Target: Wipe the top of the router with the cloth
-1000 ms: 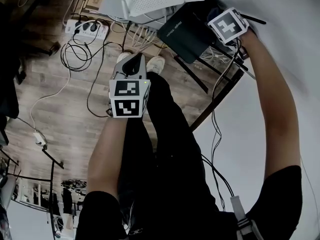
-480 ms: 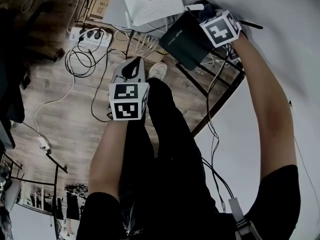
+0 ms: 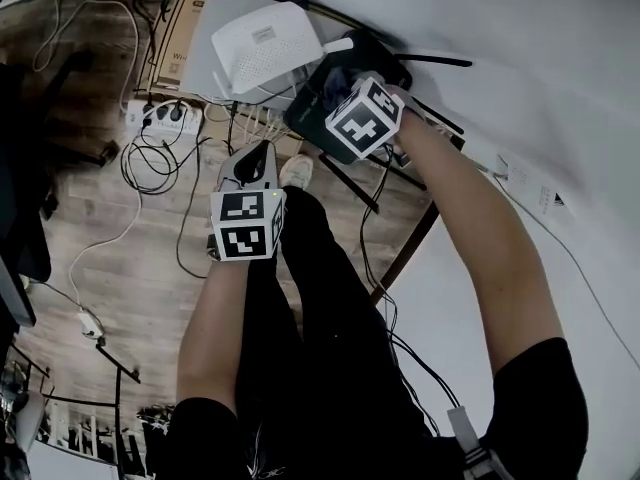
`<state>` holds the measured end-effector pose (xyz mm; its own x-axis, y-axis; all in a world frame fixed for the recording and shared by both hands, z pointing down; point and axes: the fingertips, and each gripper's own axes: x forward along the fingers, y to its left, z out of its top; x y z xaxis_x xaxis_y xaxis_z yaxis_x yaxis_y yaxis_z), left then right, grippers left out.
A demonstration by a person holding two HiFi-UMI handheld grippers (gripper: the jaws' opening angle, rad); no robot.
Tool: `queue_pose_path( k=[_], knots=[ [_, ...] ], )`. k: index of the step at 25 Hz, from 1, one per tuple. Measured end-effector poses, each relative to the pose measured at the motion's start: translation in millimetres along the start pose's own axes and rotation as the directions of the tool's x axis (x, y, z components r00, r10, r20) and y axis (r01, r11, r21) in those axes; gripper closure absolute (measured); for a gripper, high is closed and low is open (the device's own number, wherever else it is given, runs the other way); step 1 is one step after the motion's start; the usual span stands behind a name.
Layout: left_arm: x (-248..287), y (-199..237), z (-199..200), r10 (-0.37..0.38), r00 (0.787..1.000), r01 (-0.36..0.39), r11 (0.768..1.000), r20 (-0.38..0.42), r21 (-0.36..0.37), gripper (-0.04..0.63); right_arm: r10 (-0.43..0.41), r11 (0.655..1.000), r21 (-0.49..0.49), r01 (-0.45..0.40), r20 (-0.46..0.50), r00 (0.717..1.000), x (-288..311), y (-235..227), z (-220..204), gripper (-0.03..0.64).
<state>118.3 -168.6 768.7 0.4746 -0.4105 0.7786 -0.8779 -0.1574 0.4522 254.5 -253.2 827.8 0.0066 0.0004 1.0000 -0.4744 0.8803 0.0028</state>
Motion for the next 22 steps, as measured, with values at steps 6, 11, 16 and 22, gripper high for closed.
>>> queue_pose_path(
  k=[6,11,16,22],
  knots=[
    [-4.0,-13.9,6.1,-0.007,1.0,0.007,1.0,0.01,0.003,0.595,0.086,0.995,-0.044,-0.086,-0.001,0.996,-2.8,49.6,-0.8,0.594],
    [-9.2,-20.7,4.6,-0.012,1.0,0.012,1.0,0.006,0.009,0.595,0.113,0.974,-0.197,-0.116,-0.028,0.993,-5.9,73.1,-9.1,0.594],
    [-12.4,-17.4,-1.3,-0.012,1.0,0.012,1.0,-0.003,0.008,0.595,0.129,0.972,-0.19,-0.137,-0.054,0.99,-2.1,64.0,-19.0,0.594],
    [-14.6,-8.8,-6.6,-0.005,1.0,0.005,1.0,0.0,-0.002,0.595,0.006,0.999,-0.051,-0.01,-0.093,0.996,3.9,-0.1,-30.7,0.594]
  ],
)
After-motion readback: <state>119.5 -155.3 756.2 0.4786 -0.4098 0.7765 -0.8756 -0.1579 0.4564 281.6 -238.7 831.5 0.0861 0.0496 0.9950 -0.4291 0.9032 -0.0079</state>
